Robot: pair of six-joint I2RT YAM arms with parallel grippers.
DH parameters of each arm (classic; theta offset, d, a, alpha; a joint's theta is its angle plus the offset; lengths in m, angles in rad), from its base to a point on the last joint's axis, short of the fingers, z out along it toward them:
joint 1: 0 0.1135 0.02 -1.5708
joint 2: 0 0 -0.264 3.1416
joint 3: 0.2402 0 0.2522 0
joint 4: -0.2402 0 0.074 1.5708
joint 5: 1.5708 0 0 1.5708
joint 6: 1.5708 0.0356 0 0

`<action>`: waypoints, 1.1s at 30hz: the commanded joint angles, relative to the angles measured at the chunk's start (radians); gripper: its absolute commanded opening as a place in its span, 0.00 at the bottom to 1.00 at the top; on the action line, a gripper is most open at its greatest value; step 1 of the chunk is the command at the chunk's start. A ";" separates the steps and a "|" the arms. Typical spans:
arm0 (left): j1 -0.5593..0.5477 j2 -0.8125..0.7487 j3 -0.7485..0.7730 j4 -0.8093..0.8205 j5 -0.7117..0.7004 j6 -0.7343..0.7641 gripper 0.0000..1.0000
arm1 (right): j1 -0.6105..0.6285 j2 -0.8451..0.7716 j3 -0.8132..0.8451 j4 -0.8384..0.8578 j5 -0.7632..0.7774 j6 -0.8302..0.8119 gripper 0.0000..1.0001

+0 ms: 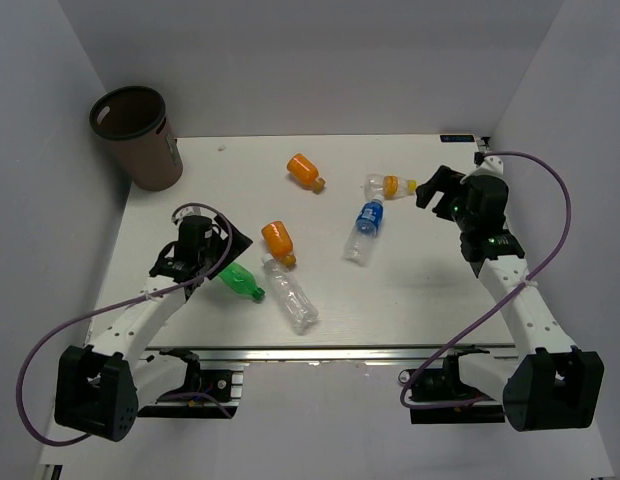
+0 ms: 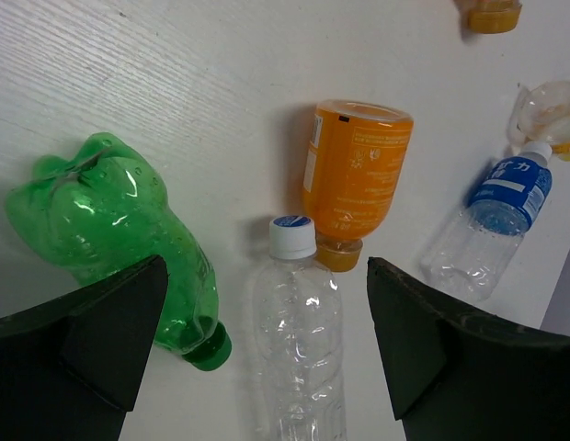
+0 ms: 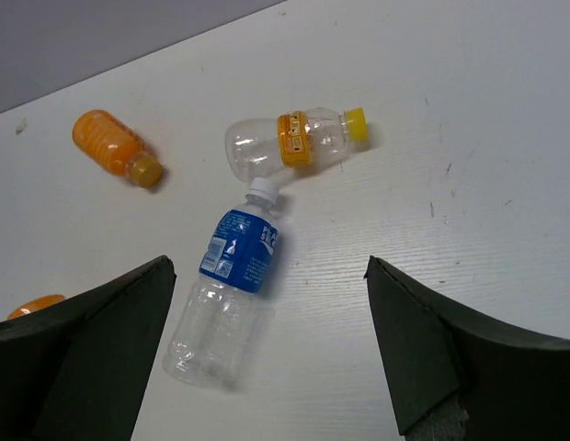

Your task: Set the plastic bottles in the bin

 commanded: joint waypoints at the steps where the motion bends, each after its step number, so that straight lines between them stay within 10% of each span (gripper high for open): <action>1: -0.021 0.045 -0.003 0.075 -0.039 -0.031 0.98 | -0.003 -0.022 -0.009 0.033 -0.028 -0.036 0.89; 17: -0.044 0.138 0.107 -0.023 -0.100 -0.048 0.98 | -0.004 0.043 -0.006 0.035 -0.033 -0.064 0.89; 33: -0.130 0.111 0.189 -0.667 -0.013 0.206 0.98 | -0.003 0.118 0.027 -0.036 -0.117 -0.073 0.89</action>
